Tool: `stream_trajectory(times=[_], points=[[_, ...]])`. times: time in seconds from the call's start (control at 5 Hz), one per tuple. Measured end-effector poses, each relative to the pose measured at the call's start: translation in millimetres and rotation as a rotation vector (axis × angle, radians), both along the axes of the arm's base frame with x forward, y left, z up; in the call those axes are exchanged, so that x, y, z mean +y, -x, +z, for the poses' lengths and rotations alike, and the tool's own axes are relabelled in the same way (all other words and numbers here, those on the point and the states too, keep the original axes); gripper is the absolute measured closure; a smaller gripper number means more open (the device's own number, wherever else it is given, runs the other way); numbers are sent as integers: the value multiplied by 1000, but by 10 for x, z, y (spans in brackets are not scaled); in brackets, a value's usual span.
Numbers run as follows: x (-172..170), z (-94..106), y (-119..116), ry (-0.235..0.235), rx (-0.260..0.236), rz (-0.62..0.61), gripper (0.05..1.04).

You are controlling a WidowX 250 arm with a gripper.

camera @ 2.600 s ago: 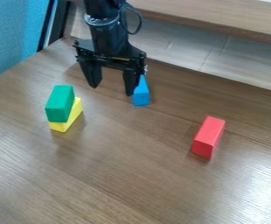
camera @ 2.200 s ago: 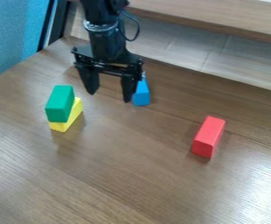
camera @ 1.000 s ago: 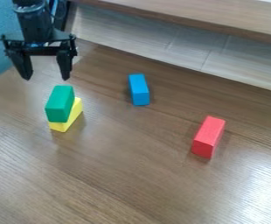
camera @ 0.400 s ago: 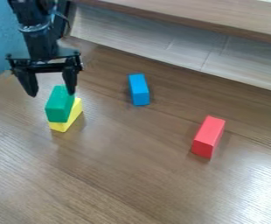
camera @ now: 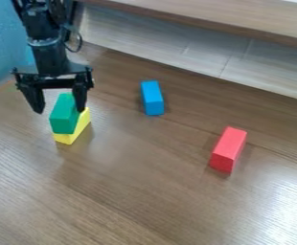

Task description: Pick the green block and put it on the table

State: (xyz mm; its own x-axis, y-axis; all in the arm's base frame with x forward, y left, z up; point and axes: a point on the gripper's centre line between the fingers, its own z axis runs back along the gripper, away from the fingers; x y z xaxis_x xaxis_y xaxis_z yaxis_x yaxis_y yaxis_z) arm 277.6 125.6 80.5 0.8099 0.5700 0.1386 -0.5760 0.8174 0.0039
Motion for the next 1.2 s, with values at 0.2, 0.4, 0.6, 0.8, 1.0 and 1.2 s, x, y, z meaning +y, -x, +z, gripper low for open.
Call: stream_trajectory(times=[0.2,0.4,0.6,0.8,1.0,1.2], points=[[18,-40,-3,-7,8,1,83],[33,-134,24,-11,30,7,137],[54,-157,43,-22,40,26,423],[28,-169,45,-8,31,38,498],[-158,-84,-31,1,7,-42,498],[-435,-17,-121,25,-18,-155,498]])
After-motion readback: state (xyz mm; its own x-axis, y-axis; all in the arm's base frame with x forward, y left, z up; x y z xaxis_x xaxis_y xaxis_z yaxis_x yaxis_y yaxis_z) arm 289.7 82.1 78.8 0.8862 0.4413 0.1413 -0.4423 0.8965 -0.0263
